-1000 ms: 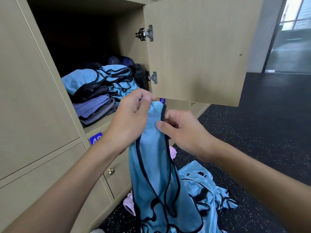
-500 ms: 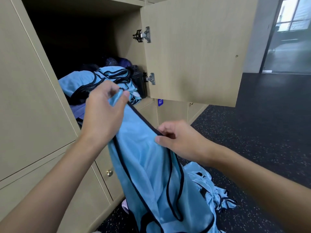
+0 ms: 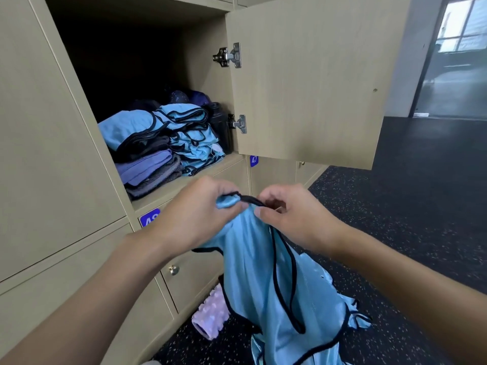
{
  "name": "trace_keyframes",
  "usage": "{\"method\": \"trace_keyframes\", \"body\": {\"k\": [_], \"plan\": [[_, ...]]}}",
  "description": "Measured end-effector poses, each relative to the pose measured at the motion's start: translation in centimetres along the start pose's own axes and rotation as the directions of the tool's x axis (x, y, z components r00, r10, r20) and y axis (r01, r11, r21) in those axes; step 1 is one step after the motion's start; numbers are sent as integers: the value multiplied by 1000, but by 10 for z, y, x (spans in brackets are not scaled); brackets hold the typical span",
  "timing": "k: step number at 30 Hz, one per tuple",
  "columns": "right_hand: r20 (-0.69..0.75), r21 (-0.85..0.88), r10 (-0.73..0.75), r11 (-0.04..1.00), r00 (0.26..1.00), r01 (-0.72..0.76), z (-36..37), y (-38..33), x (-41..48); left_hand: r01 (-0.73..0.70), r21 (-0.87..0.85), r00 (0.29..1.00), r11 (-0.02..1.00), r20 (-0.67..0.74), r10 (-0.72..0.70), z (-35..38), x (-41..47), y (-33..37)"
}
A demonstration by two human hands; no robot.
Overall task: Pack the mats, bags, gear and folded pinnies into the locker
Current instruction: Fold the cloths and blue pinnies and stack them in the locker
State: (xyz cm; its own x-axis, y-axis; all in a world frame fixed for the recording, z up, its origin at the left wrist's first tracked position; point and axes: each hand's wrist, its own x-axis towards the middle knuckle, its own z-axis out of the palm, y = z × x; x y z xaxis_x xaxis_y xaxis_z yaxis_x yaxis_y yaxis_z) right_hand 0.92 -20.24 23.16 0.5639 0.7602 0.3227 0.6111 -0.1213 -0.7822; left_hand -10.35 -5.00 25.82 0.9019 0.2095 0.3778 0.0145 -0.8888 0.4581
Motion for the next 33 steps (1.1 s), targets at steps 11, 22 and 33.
{"method": "trace_keyframes", "body": {"k": [11, 22, 33], "plan": [[-78, -40, 10, 999, 997, -14, -1, 3, -1, 142, 44, 978, 989, -162, -133, -21, -2, 3], [-30, 57, -41, 997, 999, 43, -1, -3, -4, -1, -30, 996, 1000, 89, 3, 6, 2, -4], [-153, -81, -3, 997, 988, -10, -12, 0, -3, 0, -129, 949, 992, -314, -41, -4, 3, 2]]}}
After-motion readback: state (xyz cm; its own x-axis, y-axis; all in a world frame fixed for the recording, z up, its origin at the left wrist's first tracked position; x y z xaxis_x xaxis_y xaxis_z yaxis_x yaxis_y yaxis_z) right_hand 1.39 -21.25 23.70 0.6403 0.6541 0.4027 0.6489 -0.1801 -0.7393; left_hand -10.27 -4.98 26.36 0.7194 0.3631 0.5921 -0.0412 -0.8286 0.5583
